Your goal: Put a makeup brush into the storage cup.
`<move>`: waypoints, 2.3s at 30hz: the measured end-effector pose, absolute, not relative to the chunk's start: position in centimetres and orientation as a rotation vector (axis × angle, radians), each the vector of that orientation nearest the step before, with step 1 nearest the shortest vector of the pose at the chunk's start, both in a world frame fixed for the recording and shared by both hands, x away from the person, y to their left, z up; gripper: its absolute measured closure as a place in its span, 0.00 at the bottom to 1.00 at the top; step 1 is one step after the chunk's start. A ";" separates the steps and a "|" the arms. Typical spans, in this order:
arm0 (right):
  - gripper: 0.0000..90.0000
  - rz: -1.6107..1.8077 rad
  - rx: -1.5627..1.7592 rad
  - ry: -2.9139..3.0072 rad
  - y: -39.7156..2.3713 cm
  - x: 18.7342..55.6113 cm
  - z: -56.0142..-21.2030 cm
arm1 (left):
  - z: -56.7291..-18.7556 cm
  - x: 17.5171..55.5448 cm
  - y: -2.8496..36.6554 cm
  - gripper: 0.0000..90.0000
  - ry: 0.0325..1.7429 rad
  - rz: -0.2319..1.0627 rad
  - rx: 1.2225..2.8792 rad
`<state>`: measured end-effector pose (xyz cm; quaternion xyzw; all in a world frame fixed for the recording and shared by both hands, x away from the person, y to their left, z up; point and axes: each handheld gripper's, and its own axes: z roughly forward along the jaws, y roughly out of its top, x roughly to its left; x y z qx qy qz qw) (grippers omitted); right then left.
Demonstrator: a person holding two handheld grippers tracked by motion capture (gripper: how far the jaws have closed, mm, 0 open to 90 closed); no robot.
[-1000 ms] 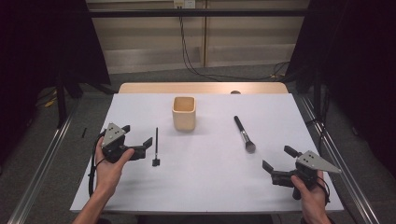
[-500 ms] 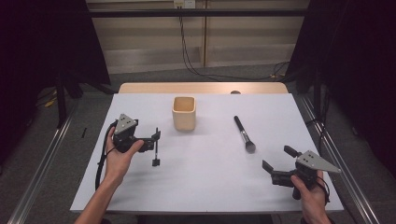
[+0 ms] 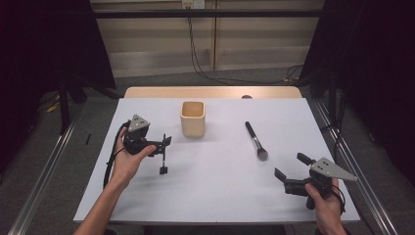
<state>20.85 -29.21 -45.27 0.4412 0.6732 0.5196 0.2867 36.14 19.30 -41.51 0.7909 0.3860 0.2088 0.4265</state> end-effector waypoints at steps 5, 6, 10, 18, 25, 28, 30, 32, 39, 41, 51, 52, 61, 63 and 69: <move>0.01 1.382 1.172 1.807 -29.2 20.8 -45.3 | -41.5 36.6 19.1 0.04 1.017 0.526 2.072; 0.01 1.383 1.171 1.808 -29.2 20.8 -45.3 | -41.5 36.6 19.0 0.05 1.034 0.516 2.091; 0.01 1.382 1.172 1.811 -29.2 20.9 -45.3 | -41.6 37.1 18.5 0.06 1.062 0.490 2.170; 0.01 1.383 1.176 1.816 -29.1 20.8 -45.3 | -41.6 37.9 17.7 0.07 1.097 0.440 2.258; 0.01 1.383 1.176 1.821 -29.1 20.8 -45.3 | -41.8 38.6 17.6 0.10 1.138 0.361 2.359; 0.01 1.385 1.175 1.822 -29.1 20.8 -45.3 | -42.0 38.8 17.3 0.11 1.145 0.341 2.386; 0.01 1.385 1.172 1.824 -29.0 20.8 -45.3 | -42.1 39.0 17.3 0.12 1.145 0.327 2.402; 0.01 1.387 1.173 1.825 -29.0 20.9 -45.3 | -42.3 39.1 17.2 0.16 1.144 0.331 2.416; 0.01 1.388 1.173 1.827 -29.0 20.9 -45.4 | -42.8 39.6 16.7 0.15 1.226 0.252 2.468; 0.01 1.388 1.172 1.828 -29.0 20.9 -45.4 | -42.9 39.9 16.4 0.15 1.269 0.206 2.504; 0.01 1.383 1.179 1.839 -29.0 20.9 -45.4 | -44.0 40.0 15.8 0.24 1.399 0.138 2.547; 0.01 1.383 1.180 1.840 -29.0 20.9 -45.4 | -44.0 40.0 15.8 0.24 1.399 0.138 2.547; 0.01 1.380 1.184 1.844 -29.0 21.0 -45.5 | -44.7 39.9 15.2 0.35 1.423 0.073 2.585; 0.01 1.379 1.183 1.845 -29.0 20.9 -45.5 | -44.8 39.9 15.0 0.38 1.429 0.097 2.603; 0.01 1.386 1.184 1.846 -29.0 20.9 -45.5 | -44.7 39.9 14.5 0.46 1.486 0.075 2.634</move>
